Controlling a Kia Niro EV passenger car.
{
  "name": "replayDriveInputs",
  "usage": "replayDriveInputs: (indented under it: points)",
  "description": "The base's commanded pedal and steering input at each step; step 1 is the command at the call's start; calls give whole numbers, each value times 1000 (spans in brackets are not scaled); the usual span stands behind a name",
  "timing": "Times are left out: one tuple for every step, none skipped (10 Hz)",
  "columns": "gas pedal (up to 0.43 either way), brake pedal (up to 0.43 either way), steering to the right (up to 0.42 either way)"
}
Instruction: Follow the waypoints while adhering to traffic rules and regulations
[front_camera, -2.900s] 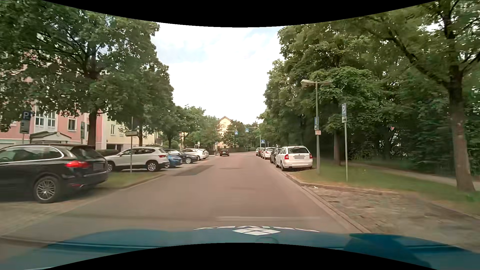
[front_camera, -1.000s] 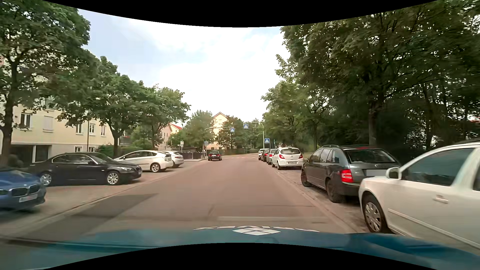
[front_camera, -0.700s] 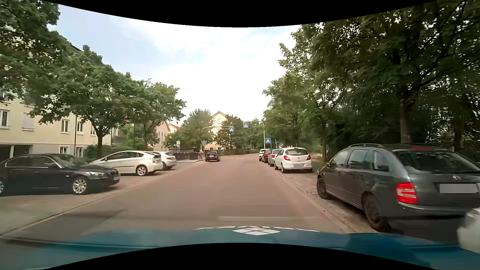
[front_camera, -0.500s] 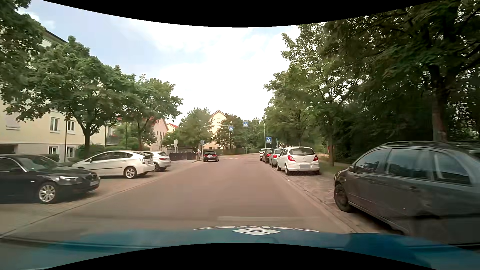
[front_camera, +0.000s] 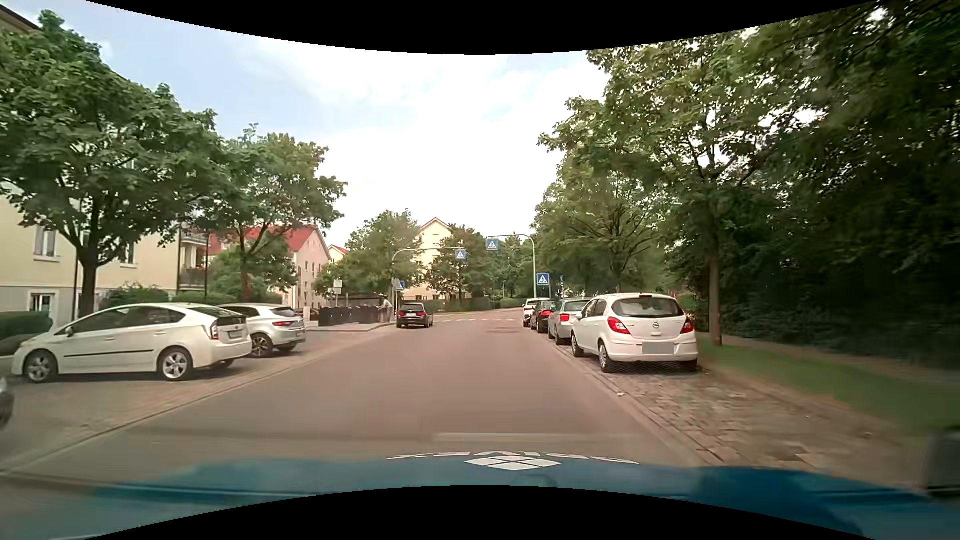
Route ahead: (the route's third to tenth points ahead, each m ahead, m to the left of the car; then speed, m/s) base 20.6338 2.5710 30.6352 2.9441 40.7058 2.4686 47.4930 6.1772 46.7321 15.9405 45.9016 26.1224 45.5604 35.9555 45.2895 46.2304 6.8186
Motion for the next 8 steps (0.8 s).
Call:
replayDriveInputs:
  points:
    - [157,0,-4]
    - [157,0,-5]
    - [157,0,-6]
    - [157,0,-6]
    - [157,0,-6]
    - [157,0,-6]
    - [157,0,-6]
    - [157,0,-6]
